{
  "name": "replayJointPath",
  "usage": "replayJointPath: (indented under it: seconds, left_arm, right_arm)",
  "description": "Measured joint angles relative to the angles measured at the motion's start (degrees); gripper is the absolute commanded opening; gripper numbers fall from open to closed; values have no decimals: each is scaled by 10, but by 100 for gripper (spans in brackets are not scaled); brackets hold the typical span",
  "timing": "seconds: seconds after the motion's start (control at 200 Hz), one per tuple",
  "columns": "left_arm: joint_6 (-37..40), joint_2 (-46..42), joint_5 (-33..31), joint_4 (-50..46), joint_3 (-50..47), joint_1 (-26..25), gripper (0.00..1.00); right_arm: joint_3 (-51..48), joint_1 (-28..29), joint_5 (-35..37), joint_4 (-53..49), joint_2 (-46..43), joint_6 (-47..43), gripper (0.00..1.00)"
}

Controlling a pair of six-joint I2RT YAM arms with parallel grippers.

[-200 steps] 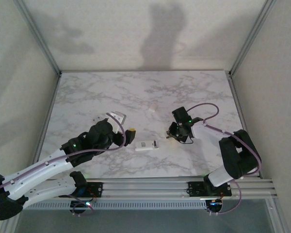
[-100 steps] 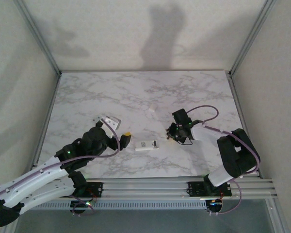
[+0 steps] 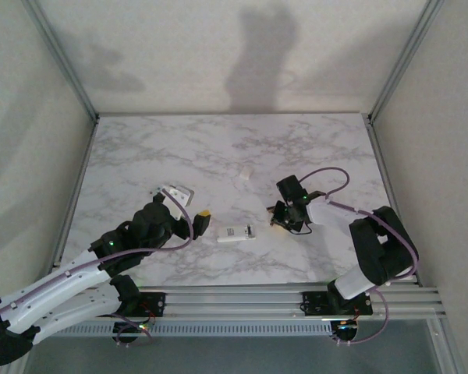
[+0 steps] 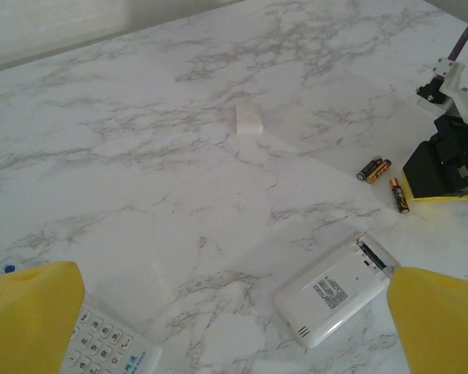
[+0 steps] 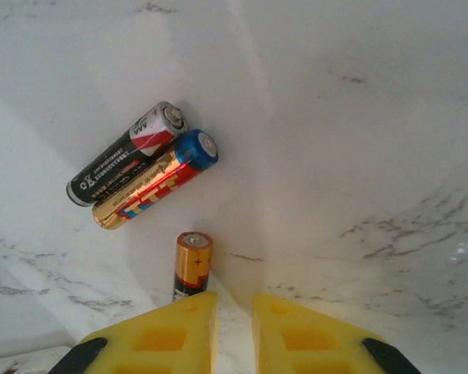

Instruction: Load the batteries into the remote control

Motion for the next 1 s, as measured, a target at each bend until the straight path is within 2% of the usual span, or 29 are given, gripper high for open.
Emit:
replayJointPath:
  seconds: [0.335,0.636,1.001]
  left_arm:
    - [0,0,0,0,0,6,99]
    - [0,-1,3,0,0,7,99]
    - [13,-1,61,3,-5,7,100]
  right_arm:
    - [19,10,18,-39,6,-23,16]
    - [33,18,26,-61,-34,-25,25]
    - [61,18,27,-59,10,-28,25]
